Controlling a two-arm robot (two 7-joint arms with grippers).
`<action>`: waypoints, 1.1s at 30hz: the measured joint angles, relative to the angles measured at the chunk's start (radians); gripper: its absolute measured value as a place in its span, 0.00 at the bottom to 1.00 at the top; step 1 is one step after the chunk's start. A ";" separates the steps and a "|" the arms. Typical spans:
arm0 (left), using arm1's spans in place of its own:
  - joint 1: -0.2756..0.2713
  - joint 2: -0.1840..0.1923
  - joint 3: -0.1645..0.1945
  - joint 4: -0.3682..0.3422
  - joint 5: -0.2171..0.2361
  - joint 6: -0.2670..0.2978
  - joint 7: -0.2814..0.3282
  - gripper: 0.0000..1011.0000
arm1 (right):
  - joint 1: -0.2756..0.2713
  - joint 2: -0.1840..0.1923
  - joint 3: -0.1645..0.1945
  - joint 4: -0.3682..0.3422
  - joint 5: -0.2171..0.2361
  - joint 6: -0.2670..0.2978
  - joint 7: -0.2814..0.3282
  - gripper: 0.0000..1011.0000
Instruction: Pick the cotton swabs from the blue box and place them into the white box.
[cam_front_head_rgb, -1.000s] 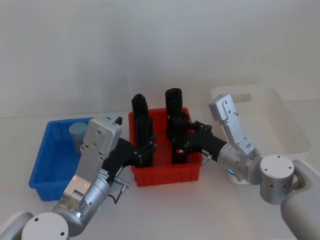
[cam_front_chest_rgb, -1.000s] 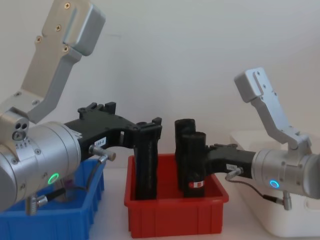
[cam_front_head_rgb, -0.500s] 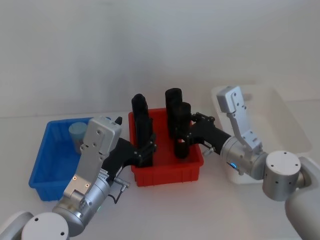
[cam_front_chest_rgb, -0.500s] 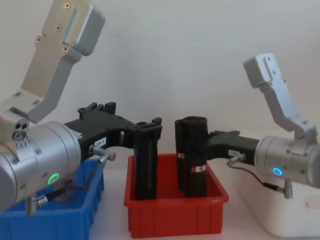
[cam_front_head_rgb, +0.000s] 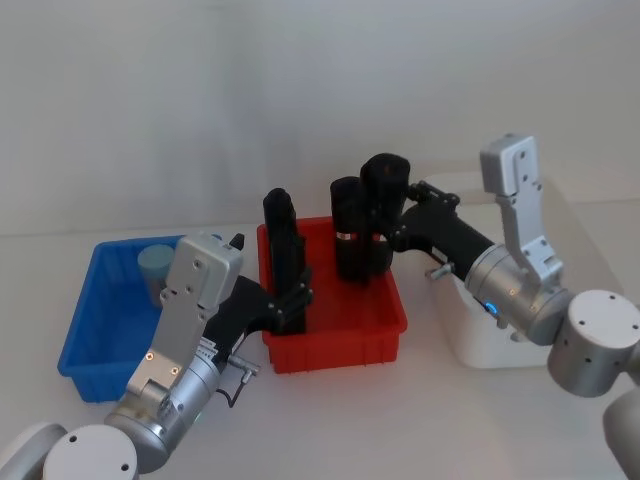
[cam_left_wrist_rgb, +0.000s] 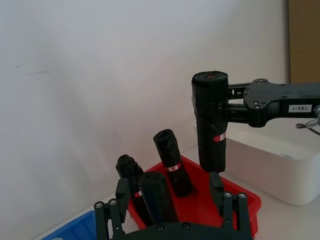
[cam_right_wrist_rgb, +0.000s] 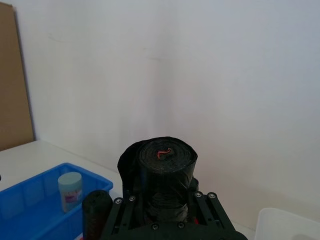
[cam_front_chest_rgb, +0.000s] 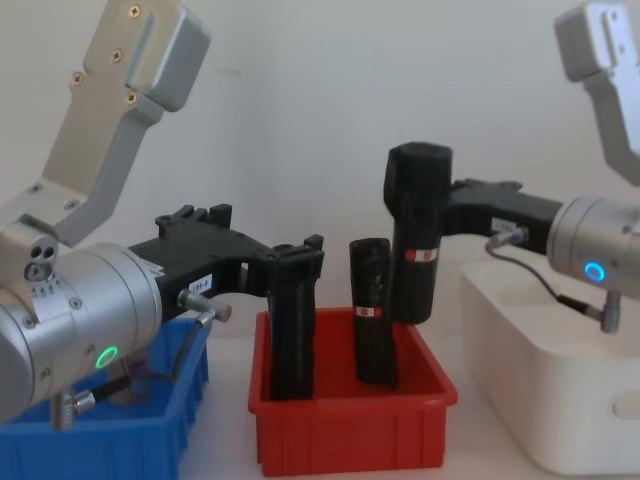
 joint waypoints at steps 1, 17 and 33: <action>0.000 0.000 0.000 0.000 0.000 0.000 0.000 0.99 | -0.006 0.003 0.001 -0.017 0.003 0.006 -0.010 0.46; 0.000 0.000 0.000 0.000 0.000 0.000 0.000 0.99 | -0.116 0.073 0.050 -0.275 0.028 0.135 -0.198 0.45; 0.000 0.000 0.000 0.000 0.000 0.000 0.000 0.99 | -0.184 0.127 0.100 -0.349 0.050 0.239 -0.328 0.45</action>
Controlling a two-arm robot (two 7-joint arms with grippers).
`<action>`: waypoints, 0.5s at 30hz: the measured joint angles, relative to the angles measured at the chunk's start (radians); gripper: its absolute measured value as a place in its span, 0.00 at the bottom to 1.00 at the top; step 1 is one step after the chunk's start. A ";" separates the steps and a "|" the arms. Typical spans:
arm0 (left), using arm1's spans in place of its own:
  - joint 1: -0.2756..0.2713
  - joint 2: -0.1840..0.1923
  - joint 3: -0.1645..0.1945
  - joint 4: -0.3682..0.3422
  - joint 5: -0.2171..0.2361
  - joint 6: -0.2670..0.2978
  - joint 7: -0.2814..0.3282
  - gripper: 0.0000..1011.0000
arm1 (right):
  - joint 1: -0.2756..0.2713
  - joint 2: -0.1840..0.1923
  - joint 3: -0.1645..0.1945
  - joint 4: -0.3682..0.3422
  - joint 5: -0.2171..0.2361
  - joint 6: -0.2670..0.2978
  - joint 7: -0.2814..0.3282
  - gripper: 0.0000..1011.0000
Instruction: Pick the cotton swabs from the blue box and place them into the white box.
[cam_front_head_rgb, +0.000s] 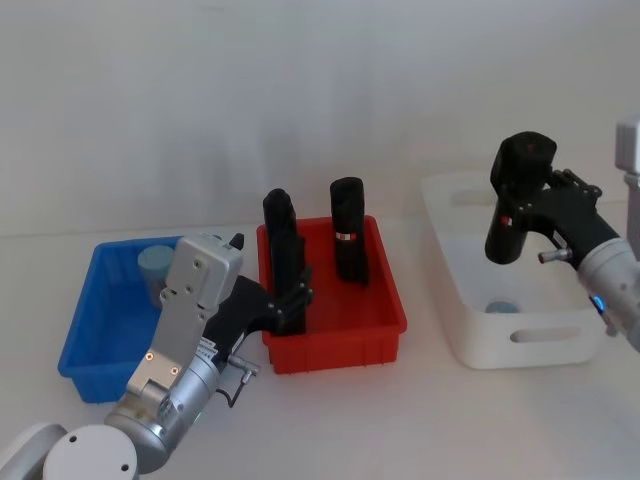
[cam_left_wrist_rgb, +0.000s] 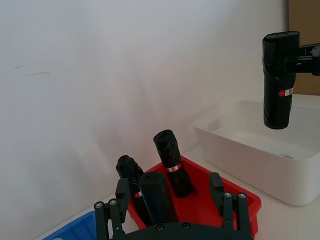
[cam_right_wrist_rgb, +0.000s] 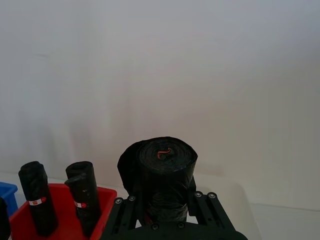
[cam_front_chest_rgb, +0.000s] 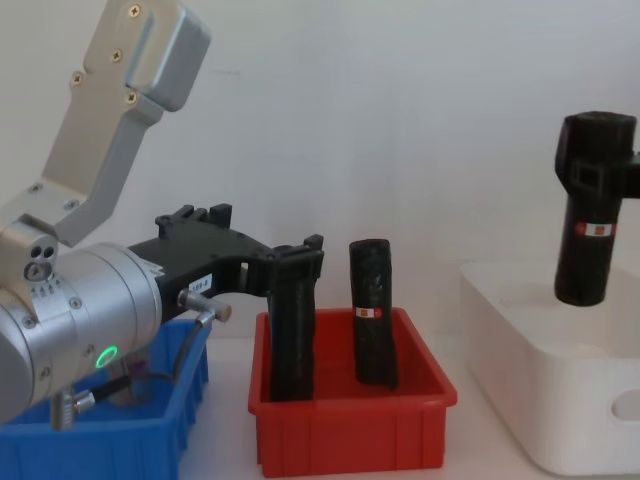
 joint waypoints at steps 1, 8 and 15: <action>0.000 0.000 0.000 0.000 0.000 0.000 0.000 0.99 | -0.001 0.001 0.002 0.001 0.001 0.003 -0.003 0.45; 0.000 0.000 0.000 0.000 0.000 0.000 0.000 0.99 | -0.004 0.006 0.011 0.025 0.007 0.015 -0.024 0.46; 0.000 0.000 0.000 0.000 0.000 0.000 0.000 0.99 | -0.002 0.008 0.017 0.050 0.010 0.018 -0.030 0.69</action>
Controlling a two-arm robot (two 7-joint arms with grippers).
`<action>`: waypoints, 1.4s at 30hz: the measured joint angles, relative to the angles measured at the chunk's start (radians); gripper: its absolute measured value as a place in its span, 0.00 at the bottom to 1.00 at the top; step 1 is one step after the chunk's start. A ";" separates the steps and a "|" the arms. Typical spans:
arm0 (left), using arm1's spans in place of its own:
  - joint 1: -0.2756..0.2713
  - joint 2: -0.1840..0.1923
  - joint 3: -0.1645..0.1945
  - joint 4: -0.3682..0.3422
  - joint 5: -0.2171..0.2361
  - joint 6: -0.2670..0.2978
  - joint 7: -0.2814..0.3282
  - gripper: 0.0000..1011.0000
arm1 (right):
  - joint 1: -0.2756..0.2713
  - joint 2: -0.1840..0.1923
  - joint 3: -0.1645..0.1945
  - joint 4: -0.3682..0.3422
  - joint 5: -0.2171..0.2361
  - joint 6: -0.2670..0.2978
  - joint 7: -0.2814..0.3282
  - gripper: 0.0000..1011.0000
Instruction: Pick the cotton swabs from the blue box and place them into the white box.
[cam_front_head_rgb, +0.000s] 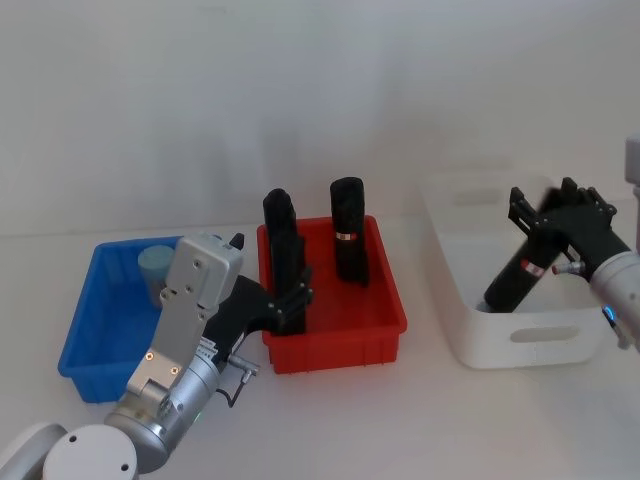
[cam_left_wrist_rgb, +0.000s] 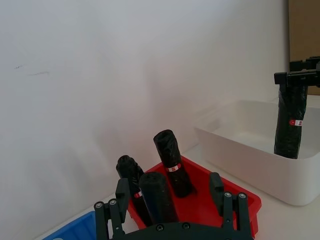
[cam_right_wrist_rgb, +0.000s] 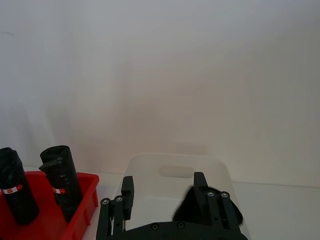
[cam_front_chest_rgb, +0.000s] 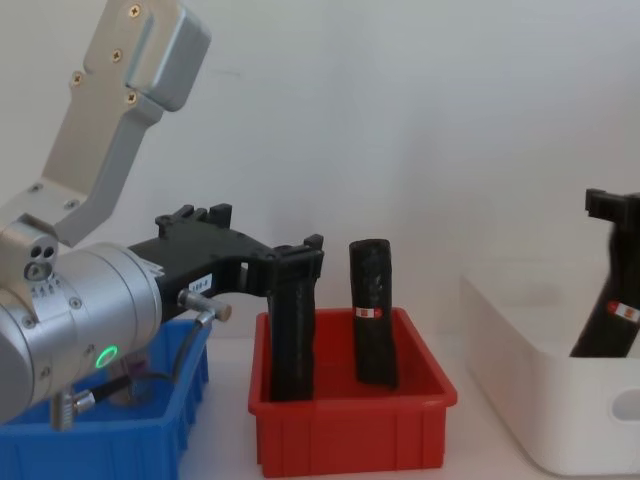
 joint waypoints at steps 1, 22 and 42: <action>0.000 0.000 0.000 0.000 0.000 0.000 0.000 0.99 | 0.000 0.000 0.000 0.000 0.000 0.000 0.000 0.69; 0.000 0.000 0.000 0.000 0.000 0.000 0.000 0.99 | 0.003 -0.001 0.007 0.024 0.000 -0.017 0.002 0.99; 0.000 0.000 0.000 0.000 0.000 0.000 0.000 0.99 | 0.002 -0.001 0.009 0.026 -0.003 -0.024 0.007 0.99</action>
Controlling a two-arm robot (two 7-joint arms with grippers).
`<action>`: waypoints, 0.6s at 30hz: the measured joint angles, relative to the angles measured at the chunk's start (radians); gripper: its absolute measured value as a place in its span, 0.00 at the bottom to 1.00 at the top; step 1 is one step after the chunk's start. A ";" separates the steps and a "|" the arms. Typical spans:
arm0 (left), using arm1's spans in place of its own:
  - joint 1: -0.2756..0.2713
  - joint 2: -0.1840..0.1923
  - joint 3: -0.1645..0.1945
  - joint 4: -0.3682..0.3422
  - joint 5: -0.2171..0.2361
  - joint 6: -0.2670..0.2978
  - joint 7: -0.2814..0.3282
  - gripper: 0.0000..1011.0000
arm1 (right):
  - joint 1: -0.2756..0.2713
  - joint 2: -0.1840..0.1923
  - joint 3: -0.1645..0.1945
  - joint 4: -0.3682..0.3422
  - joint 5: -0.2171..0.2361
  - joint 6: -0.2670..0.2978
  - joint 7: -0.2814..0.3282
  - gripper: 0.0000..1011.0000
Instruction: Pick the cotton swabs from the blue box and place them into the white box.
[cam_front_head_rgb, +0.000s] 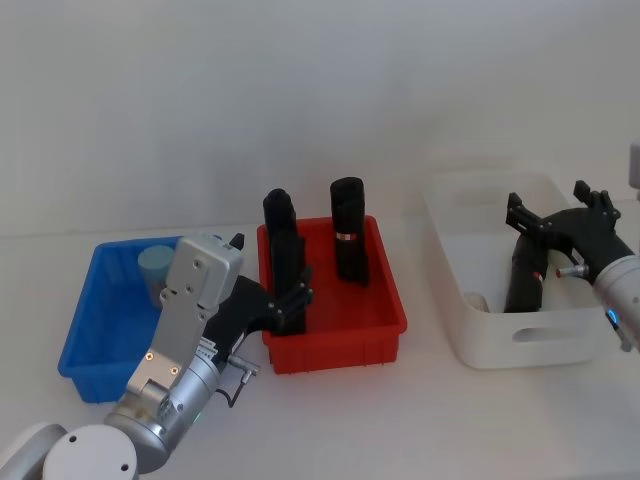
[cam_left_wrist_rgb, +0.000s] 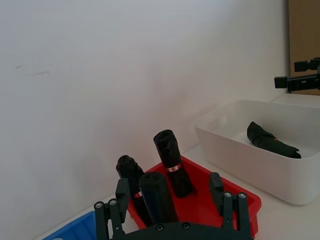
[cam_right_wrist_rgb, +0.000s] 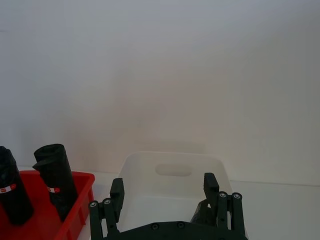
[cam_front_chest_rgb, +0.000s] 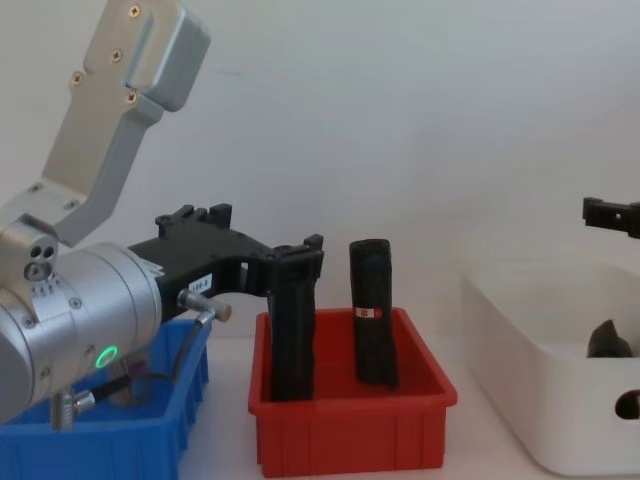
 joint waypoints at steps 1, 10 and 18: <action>0.000 0.000 0.000 0.000 0.000 0.000 0.000 0.99 | 0.000 0.000 0.000 0.000 0.000 0.000 0.000 0.99; 0.000 0.000 0.000 0.000 0.000 0.000 0.000 0.99 | 0.000 0.000 0.000 0.000 0.000 -0.001 0.001 0.99; 0.000 0.000 0.000 0.000 0.000 0.000 0.000 0.99 | 0.000 0.000 0.000 0.000 0.000 -0.001 0.001 0.99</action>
